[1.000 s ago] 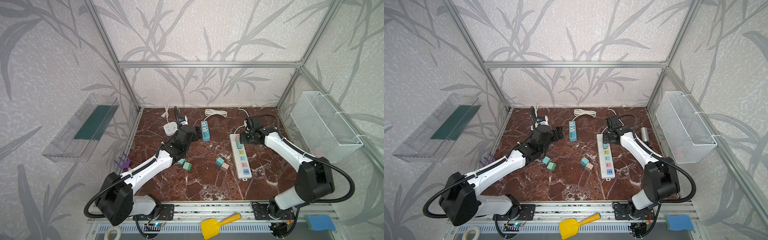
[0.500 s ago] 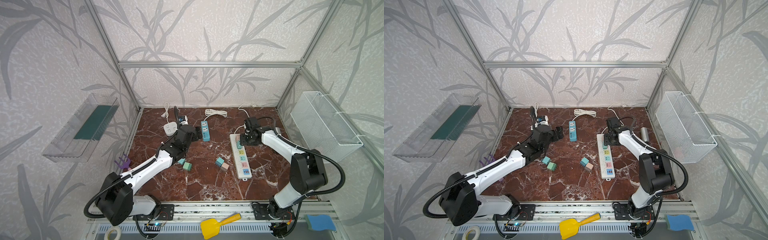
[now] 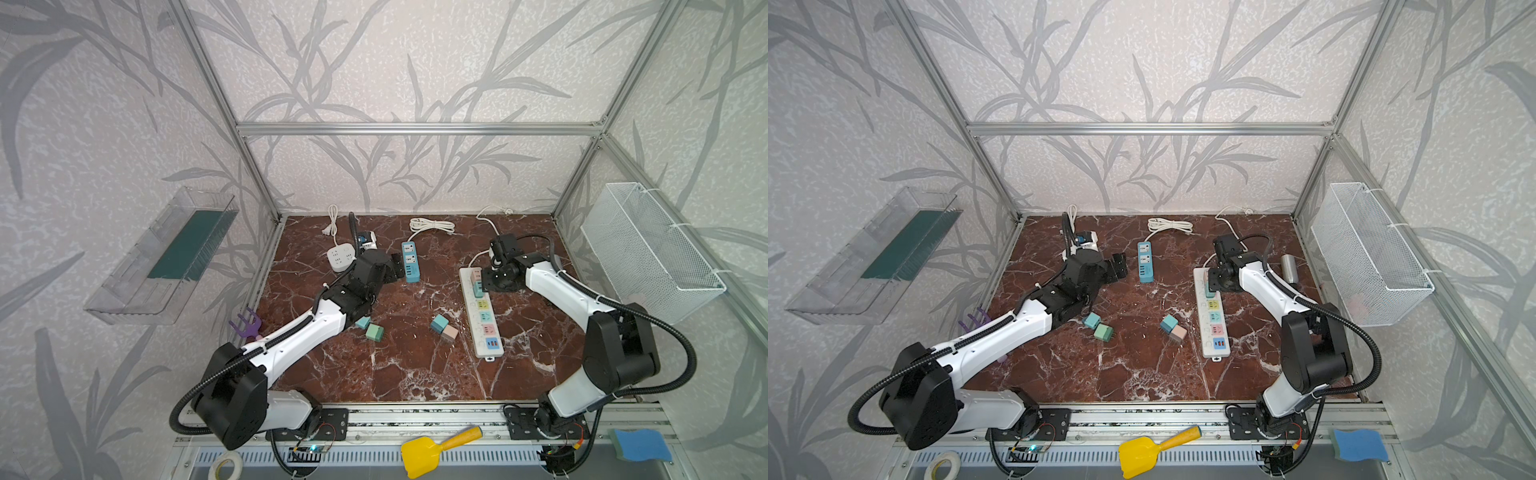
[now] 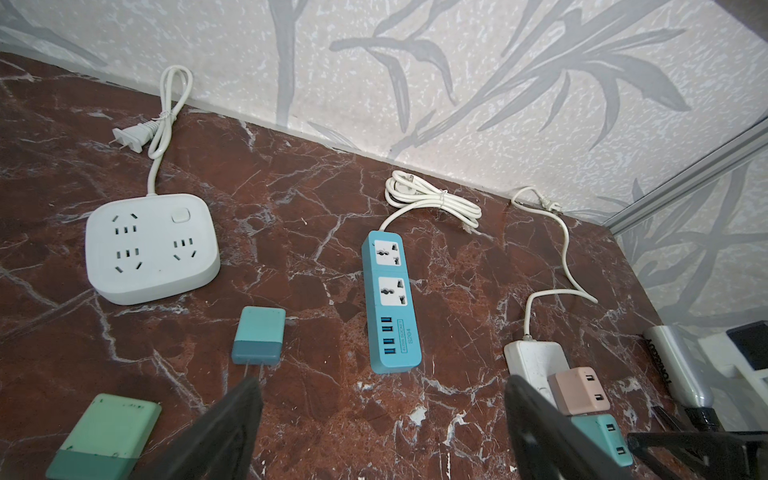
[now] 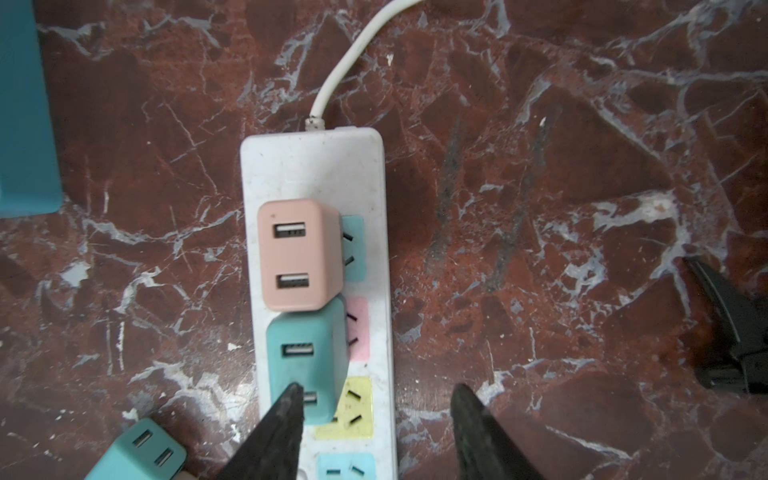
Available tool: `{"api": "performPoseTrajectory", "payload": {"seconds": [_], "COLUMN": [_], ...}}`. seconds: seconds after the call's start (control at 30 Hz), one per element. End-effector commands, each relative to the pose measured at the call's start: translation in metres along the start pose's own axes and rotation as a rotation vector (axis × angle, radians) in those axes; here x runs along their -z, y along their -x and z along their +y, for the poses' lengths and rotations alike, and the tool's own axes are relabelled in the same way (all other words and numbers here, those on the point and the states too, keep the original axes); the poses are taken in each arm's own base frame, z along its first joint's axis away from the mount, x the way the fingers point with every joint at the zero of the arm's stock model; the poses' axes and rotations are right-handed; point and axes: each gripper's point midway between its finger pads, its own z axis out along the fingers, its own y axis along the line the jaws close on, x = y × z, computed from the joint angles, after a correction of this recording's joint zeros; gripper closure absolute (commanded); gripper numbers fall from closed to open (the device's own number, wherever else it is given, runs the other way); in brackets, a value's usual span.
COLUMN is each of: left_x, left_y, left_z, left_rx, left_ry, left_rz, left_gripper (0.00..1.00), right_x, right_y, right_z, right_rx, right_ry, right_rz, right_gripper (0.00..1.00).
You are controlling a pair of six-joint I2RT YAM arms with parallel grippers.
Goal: Insert the plug
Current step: 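Open the right gripper and raise it away from the plugged teal adapter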
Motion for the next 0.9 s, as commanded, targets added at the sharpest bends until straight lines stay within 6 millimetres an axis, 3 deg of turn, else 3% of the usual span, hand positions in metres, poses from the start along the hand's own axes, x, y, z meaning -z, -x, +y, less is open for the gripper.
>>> {"api": "performPoseTrajectory", "payload": {"seconds": [0.0, 0.13, 0.33, 0.47, 0.57, 0.63, 0.7, 0.77, 0.87], "left_x": [-0.005, -0.007, 0.016, 0.028, 0.030, 0.028, 0.024, 0.020, 0.014], "left_y": [0.003, 0.000, 0.024, 0.037, 0.041, 0.041, 0.041, 0.037, 0.028], "left_z": [-0.007, -0.017, -0.034, -0.038, -0.051, -0.060, -0.067, -0.072, -0.085], "left_rx": [-0.001, -0.061, -0.124, -0.128, -0.137, -0.148, -0.149, -0.152, -0.169], "left_ry": [-0.021, -0.052, -0.141, -0.199, -0.246, -0.271, -0.283, -0.299, -0.366], "left_rz": [0.007, 0.046, -0.063, -0.184, -0.165, -0.134, -0.104, -0.071, -0.046], "left_gripper": [0.10, 0.17, 0.17, 0.15, 0.14, 0.15, 0.17, 0.19, 0.24], "right_x": [0.032, 0.042, 0.037, 0.033, 0.038, 0.043, 0.048, 0.051, 0.054], "right_y": [-0.004, -0.032, -0.079, -0.079, -0.077, -0.076, -0.074, -0.072, -0.068], "right_z": [0.007, 0.017, 0.017, 0.014, 0.006, -0.004, -0.011, -0.009, -0.009], "right_rx": [-0.029, -0.057, -0.055, -0.227, -0.216, -0.196, -0.187, -0.219, -0.304], "right_ry": [0.072, 0.146, 0.209, 0.354, 0.333, 0.276, 0.245, 0.280, 0.375], "right_rz": [-0.052, -0.077, -0.057, -0.094, -0.121, -0.142, -0.175, -0.204, -0.256], "right_gripper": [0.43, 0.44, 0.49, 0.57, 0.58, 0.55, 0.45, 0.41, 0.51]}}
